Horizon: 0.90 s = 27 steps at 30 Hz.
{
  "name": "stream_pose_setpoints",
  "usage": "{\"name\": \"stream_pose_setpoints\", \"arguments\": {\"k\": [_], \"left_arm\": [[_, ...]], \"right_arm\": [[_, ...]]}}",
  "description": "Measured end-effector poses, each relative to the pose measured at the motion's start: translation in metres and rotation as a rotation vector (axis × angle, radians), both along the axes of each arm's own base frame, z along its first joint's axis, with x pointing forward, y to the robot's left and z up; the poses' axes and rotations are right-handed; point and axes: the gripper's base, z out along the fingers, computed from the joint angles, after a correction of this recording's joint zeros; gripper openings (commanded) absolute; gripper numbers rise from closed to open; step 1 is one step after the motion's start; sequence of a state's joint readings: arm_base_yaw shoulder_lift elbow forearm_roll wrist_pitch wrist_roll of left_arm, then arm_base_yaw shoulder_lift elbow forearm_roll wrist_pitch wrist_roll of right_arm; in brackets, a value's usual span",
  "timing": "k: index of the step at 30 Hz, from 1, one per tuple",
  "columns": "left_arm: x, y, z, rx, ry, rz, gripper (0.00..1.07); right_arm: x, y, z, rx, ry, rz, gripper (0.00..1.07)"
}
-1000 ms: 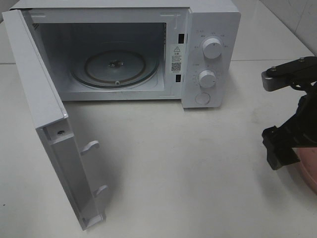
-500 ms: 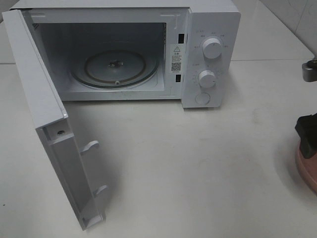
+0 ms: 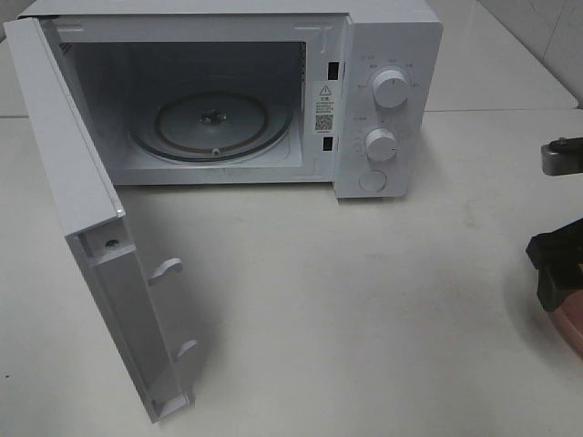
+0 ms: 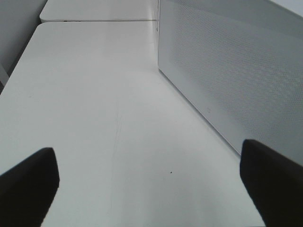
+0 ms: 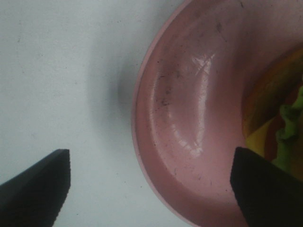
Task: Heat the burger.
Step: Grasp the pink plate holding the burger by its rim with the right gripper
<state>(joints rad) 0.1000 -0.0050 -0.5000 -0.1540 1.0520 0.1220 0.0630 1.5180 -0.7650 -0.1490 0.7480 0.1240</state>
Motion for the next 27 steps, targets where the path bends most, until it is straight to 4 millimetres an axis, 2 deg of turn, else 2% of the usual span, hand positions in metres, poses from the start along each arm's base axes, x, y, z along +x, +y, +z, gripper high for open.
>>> {"name": "stream_pose_setpoints", "arguments": {"k": [9, 20, 27], "left_arm": [[0.000, 0.000, 0.000, 0.000, 0.000, 0.000, 0.98], [0.000, 0.000, 0.000, 0.000, 0.000, 0.000, 0.98], [0.000, 0.000, 0.000, 0.000, 0.000, 0.000, 0.98]], "right_arm": [[0.008, 0.001, -0.016, 0.006, 0.016, 0.005, 0.85], [0.016, 0.005, -0.050, 0.039, 0.094, 0.013, 0.82], [0.019, 0.006, -0.060, 0.050, 0.094, 0.020, 0.81]]}}
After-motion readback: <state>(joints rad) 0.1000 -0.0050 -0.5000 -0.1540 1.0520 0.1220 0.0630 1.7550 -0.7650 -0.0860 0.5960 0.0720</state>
